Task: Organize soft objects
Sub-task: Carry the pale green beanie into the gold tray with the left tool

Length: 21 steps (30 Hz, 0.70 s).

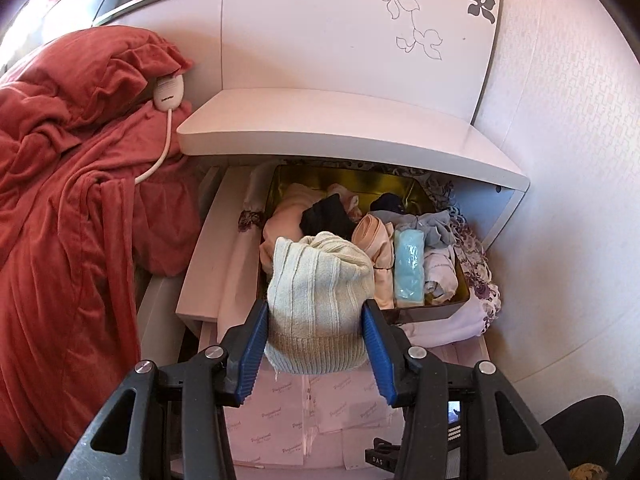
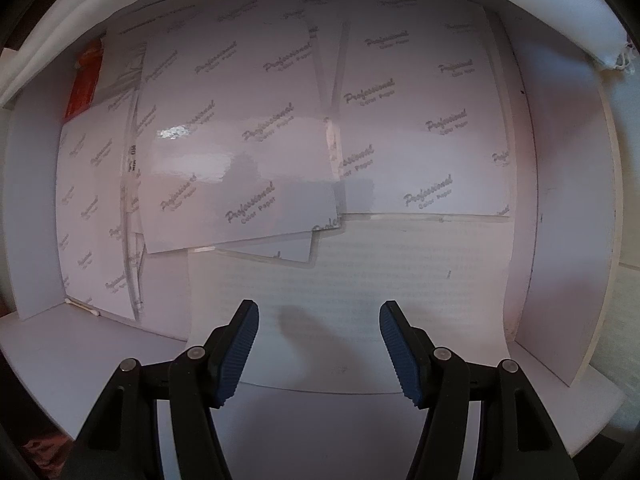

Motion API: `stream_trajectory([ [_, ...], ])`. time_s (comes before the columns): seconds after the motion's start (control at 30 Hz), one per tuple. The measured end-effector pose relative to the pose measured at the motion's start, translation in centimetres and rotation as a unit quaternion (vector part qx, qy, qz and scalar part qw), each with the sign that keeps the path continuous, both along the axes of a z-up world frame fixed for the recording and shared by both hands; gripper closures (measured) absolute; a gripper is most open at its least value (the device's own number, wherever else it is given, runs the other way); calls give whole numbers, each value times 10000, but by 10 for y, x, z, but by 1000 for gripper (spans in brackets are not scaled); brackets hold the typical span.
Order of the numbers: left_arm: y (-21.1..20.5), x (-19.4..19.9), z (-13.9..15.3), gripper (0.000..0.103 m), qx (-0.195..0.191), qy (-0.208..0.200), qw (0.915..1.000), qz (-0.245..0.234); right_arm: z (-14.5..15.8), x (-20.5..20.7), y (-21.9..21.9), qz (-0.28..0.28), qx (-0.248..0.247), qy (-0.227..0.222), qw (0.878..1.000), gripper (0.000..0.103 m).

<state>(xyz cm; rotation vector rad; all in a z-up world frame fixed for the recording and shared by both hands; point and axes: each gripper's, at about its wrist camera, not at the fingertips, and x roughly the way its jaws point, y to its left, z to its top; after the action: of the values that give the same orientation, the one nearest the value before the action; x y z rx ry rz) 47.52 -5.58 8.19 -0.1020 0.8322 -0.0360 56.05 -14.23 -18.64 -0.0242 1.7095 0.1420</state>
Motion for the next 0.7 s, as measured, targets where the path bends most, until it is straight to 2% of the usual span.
stream_trajectory([
  [0.3, -2, 28, -10, 56, -10, 202, 9998, -45, -2, 1, 6, -60, 181, 47, 9998, 39],
  [0.57, 10, 84, -26, 56, -677, 523, 9963, 70, -5, 4, 7, -106, 287, 83, 9995, 39],
  [0.7, 5, 106, -43, 56, -744, 742, 9945, 45, -5, 4, 8, -116, 349, 106, 9993, 39],
])
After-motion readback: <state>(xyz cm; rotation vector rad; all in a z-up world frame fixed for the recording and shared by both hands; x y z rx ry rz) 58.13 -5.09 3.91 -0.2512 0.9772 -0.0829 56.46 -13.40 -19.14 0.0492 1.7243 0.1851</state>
